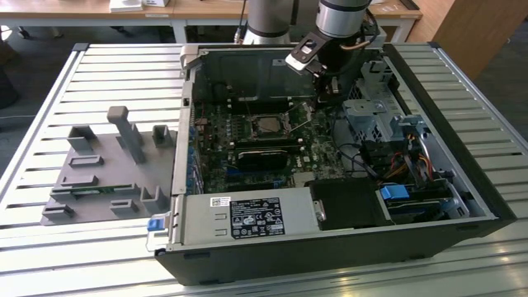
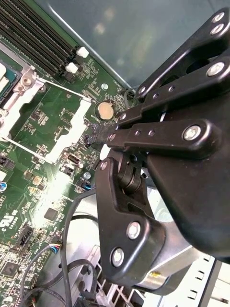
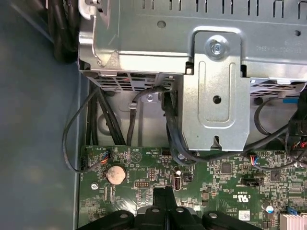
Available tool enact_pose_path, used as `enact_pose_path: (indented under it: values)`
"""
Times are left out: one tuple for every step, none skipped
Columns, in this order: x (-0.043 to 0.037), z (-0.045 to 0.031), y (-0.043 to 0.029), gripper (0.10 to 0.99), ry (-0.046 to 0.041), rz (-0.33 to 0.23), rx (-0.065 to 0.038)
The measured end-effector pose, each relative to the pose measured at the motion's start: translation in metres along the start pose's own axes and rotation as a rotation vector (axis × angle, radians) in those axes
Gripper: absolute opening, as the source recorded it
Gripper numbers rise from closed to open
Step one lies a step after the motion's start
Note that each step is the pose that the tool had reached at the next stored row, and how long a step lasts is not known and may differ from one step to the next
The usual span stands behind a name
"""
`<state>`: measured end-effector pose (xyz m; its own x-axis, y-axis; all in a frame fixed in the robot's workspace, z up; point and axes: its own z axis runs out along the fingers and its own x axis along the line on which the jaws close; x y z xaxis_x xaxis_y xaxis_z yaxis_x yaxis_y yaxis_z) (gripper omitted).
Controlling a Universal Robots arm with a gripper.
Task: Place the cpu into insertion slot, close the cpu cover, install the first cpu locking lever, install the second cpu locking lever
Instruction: 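Close the cpu cover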
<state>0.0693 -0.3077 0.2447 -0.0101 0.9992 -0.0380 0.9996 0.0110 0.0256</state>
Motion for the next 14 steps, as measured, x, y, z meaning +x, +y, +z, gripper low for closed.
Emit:
enact_pose_path:
  values:
    - [0.0001,0.0010,0.0002,0.106,-0.0001,0.000,0.001]
    - [0.0002,0.0019,0.0004,0.106,-0.0005,0.000,0.001]
    - [0.0003,0.0029,0.0006,0.106,-0.0006,0.000,0.002]
    - [0.0004,0.0037,0.0006,0.106,-0.0007,0.000,0.002]
    - [0.0004,0.0044,0.0006,0.106,-0.0007,0.000,0.003]
    - [0.0004,0.0047,0.0006,0.106,-0.0007,0.000,0.003]
    - [0.0004,0.0049,0.0003,0.106,-0.0010,0.000,0.003]
    - [0.0004,0.0050,-0.0001,0.106,-0.0010,0.000,0.003]
    - [0.0004,0.0051,-0.0009,0.106,-0.0008,0.000,0.003]
    - [0.0005,0.0051,-0.0021,0.106,-0.0007,0.000,0.003]
    - [0.0005,0.0051,-0.0034,0.106,-0.0007,0.000,0.003]
    - [0.0005,0.0051,-0.0054,0.106,-0.0006,0.000,0.003]
    - [0.0005,0.0050,-0.0071,0.106,-0.0007,0.000,0.003]
    - [0.0005,0.0049,-0.0086,0.106,-0.0008,0.000,0.003]
